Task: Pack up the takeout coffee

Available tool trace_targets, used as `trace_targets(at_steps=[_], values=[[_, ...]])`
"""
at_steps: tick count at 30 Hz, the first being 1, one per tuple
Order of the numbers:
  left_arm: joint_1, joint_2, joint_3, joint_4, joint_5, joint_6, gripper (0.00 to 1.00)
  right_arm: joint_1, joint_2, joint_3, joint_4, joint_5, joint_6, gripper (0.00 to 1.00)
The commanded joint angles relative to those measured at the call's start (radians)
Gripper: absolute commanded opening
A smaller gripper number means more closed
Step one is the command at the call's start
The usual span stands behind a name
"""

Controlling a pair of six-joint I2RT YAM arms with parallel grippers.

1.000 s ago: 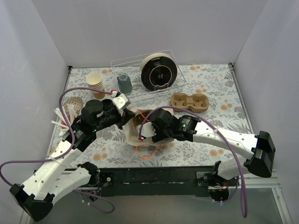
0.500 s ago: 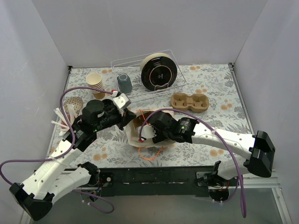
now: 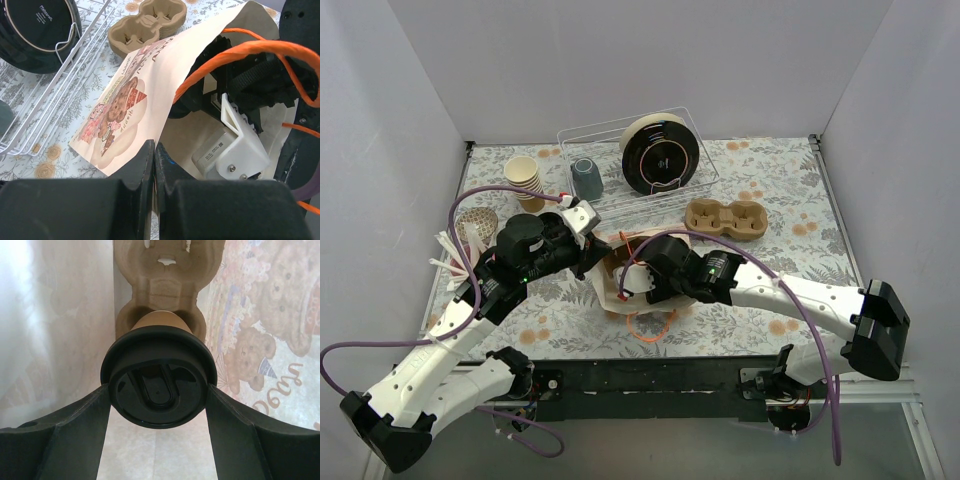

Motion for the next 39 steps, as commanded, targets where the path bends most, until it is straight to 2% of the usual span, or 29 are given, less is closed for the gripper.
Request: trace_targets(at_steps=[1, 6, 14, 24, 39], values=[[-0.008, -0.007, 0.033, -0.005, 0.036, -0.014, 0.0, -0.017, -0.004, -0.017, 0.041, -0.021, -0.011, 0.33], [-0.008, 0.001, 0.031, -0.004, 0.045, -0.011, 0.0, -0.036, -0.002, -0.028, 0.062, -0.025, -0.014, 0.33], [-0.008, 0.004, 0.028, 0.0, 0.077, -0.023, 0.0, -0.039, 0.006, -0.049, 0.192, 0.031, -0.069, 0.33], [-0.008, 0.028, 0.045, 0.0, 0.103, -0.063, 0.0, -0.048, 0.019, -0.055, 0.245, 0.045, -0.105, 0.33], [-0.006, 0.077, 0.073, 0.016, 0.149, -0.152, 0.0, -0.14, -0.125, -0.132, 0.2, -0.266, -0.172, 0.32]])
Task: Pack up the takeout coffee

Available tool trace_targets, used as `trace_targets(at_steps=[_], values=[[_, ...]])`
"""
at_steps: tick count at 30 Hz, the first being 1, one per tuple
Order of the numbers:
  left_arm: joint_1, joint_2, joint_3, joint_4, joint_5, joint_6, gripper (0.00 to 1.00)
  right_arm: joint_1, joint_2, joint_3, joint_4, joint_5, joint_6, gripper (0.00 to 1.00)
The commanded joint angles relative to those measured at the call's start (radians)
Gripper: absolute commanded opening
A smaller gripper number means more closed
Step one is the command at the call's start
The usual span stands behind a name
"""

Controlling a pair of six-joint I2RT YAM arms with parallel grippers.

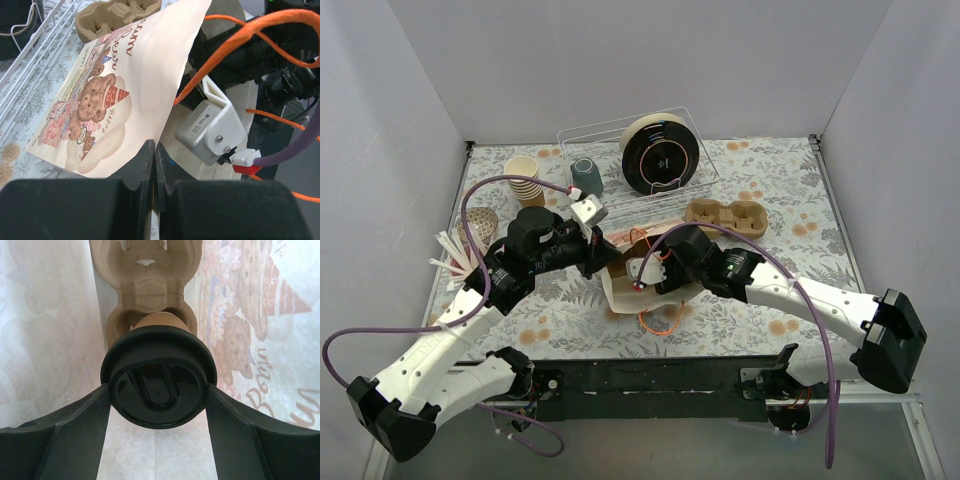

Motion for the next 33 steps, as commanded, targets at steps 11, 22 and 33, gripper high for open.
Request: trace_targets(at_steps=[11, 22, 33], values=[[-0.006, 0.015, 0.045, 0.033, 0.064, -0.045, 0.0, -0.014, -0.046, -0.015, -0.063, -0.157, -0.042, 0.32], [-0.006, -0.005, 0.016, 0.037, 0.076, -0.054, 0.0, -0.022, 0.009, -0.02, -0.011, -0.098, -0.029, 0.32], [-0.006, 0.002, 0.011, 0.05, 0.098, -0.08, 0.0, -0.029, -0.002, -0.021, 0.113, -0.07, -0.063, 0.31]])
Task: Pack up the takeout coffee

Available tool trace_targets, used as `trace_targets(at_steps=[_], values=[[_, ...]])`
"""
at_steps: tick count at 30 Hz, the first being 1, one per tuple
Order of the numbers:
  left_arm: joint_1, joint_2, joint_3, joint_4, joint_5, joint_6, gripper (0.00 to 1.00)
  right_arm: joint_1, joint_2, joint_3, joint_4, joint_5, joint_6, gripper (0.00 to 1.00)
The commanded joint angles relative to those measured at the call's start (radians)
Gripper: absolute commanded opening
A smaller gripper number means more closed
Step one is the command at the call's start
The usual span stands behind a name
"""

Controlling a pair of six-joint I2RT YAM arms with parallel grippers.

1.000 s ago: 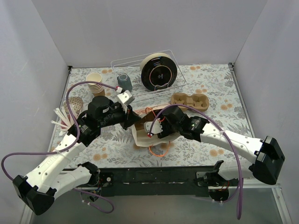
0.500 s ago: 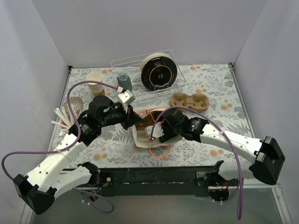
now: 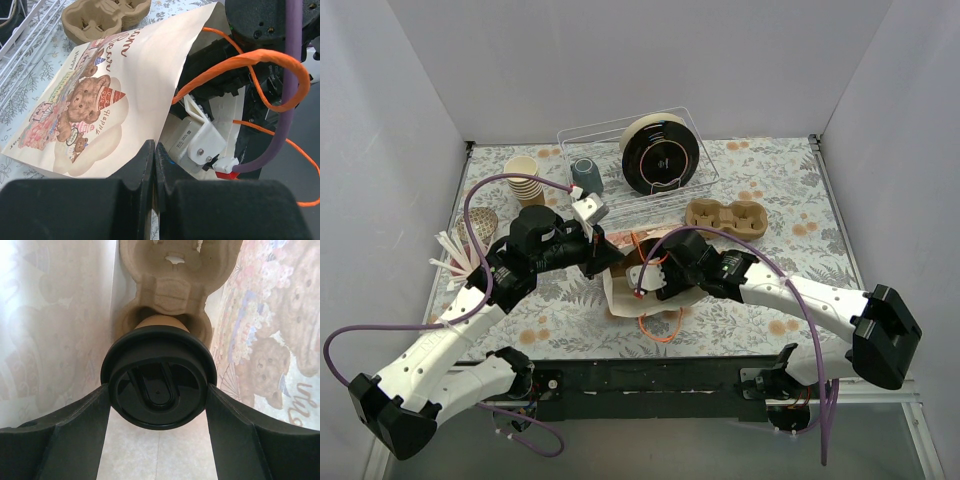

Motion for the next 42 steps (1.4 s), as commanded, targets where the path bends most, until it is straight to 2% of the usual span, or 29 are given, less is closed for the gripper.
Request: trace_targets(at_steps=[1, 14, 42], values=[[-0.006, -0.013, 0.01, 0.039, 0.061, -0.021, 0.0, -0.01, -0.031, 0.013, 0.111, 0.015, -0.03, 0.31], [-0.006, 0.02, 0.027, 0.053, 0.107, -0.083, 0.0, -0.014, -0.012, -0.057, 0.187, -0.014, -0.112, 0.31], [-0.005, 0.041, 0.007, 0.088, 0.129, -0.141, 0.0, -0.037, 0.12, -0.019, 0.214, -0.059, -0.093, 0.32]])
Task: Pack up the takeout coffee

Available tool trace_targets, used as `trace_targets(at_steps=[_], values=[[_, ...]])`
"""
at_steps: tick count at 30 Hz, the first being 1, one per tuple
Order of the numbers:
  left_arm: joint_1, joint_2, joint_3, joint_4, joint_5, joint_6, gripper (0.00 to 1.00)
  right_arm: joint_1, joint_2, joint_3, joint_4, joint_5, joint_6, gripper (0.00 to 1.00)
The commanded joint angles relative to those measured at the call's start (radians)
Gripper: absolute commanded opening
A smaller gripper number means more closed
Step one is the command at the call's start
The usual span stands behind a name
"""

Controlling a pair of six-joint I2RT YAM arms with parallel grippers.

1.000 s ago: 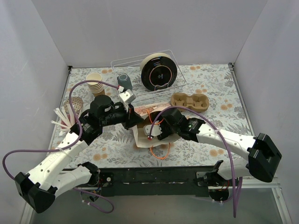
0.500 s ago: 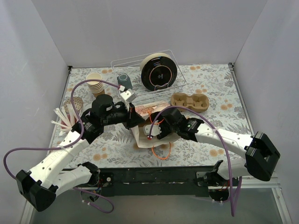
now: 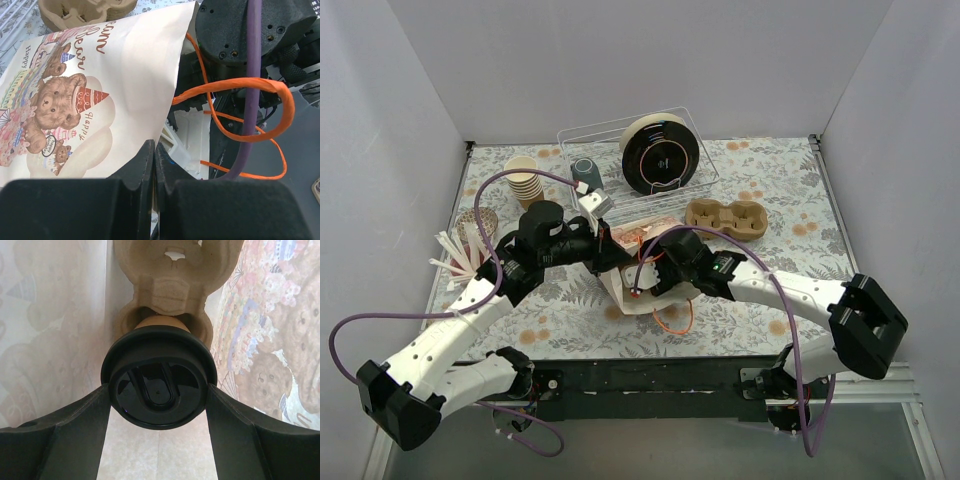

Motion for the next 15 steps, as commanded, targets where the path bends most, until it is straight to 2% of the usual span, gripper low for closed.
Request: trace_targets(at_steps=[1, 15], values=[[-0.007, -0.023, 0.005, 0.048, 0.075, -0.028, 0.0, -0.006, 0.043, 0.034, 0.011, -0.02, 0.021, 0.32], [-0.002, -0.033, -0.013, 0.063, 0.081, -0.042, 0.0, -0.035, 0.075, 0.017, 0.037, -0.045, 0.035, 0.32]])
